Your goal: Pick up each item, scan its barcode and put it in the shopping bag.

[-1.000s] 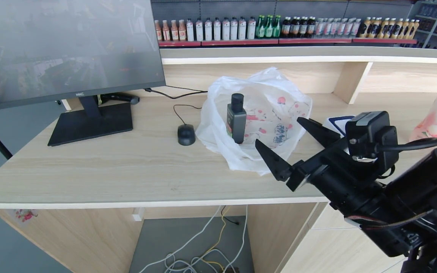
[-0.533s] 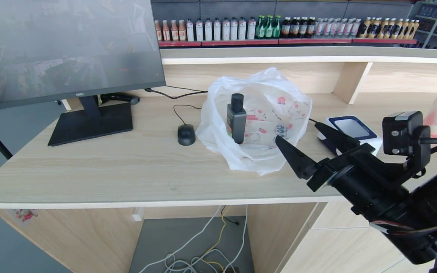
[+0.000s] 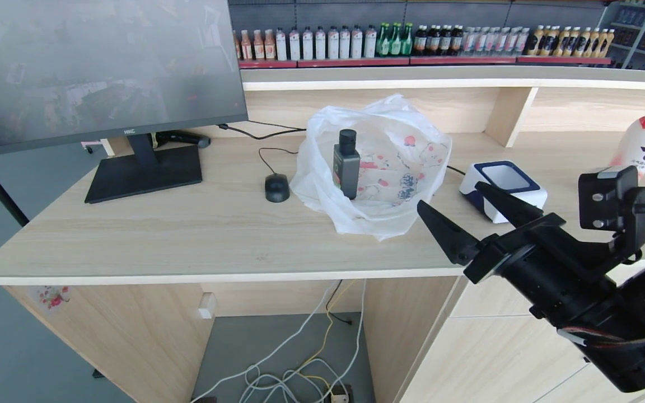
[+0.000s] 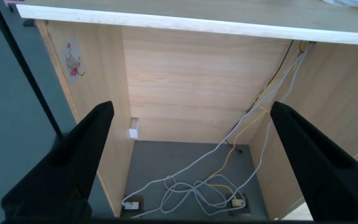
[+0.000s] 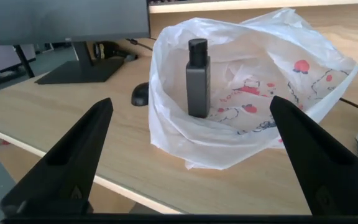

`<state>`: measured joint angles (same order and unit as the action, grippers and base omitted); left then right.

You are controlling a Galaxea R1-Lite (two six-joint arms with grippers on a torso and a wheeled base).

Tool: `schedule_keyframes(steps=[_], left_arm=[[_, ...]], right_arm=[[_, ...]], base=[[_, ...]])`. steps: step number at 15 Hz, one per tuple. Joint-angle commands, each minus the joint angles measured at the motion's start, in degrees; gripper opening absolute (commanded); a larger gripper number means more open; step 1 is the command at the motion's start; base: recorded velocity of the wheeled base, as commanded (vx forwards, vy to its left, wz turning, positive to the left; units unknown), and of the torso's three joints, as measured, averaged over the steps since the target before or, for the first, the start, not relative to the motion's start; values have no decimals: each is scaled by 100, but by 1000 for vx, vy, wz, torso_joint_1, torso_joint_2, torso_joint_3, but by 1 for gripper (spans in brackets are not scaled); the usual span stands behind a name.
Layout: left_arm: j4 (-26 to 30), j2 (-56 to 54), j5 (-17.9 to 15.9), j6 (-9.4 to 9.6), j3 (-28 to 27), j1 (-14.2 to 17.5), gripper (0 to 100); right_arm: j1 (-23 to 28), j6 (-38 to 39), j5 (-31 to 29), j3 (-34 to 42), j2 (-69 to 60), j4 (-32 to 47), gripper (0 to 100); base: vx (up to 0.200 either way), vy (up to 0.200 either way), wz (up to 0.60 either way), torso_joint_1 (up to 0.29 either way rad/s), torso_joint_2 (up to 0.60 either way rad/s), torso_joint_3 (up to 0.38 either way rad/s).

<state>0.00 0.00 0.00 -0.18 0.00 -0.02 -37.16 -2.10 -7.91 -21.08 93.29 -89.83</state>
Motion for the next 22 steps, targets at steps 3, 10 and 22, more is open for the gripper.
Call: schedule_keyframes(steps=[3, 10, 22], left_arm=[[0, 0, 0, -17, 0, -6, 100], [0, 0, 0, -43, 0, 2, 100], [0, 0, 0, -78, 0, 2, 100]], right_arm=[[-20, 25, 0, 174, -13, -17, 100], [385, -1, -17, 622, -382, -17, 100], [516, -265, -17, 1413, -918, -17, 100]], base=[[0, -200, 0, 1, 7, 1], [0, -200, 0, 4, 4, 2], [0, -200, 0, 3, 2, 1]])
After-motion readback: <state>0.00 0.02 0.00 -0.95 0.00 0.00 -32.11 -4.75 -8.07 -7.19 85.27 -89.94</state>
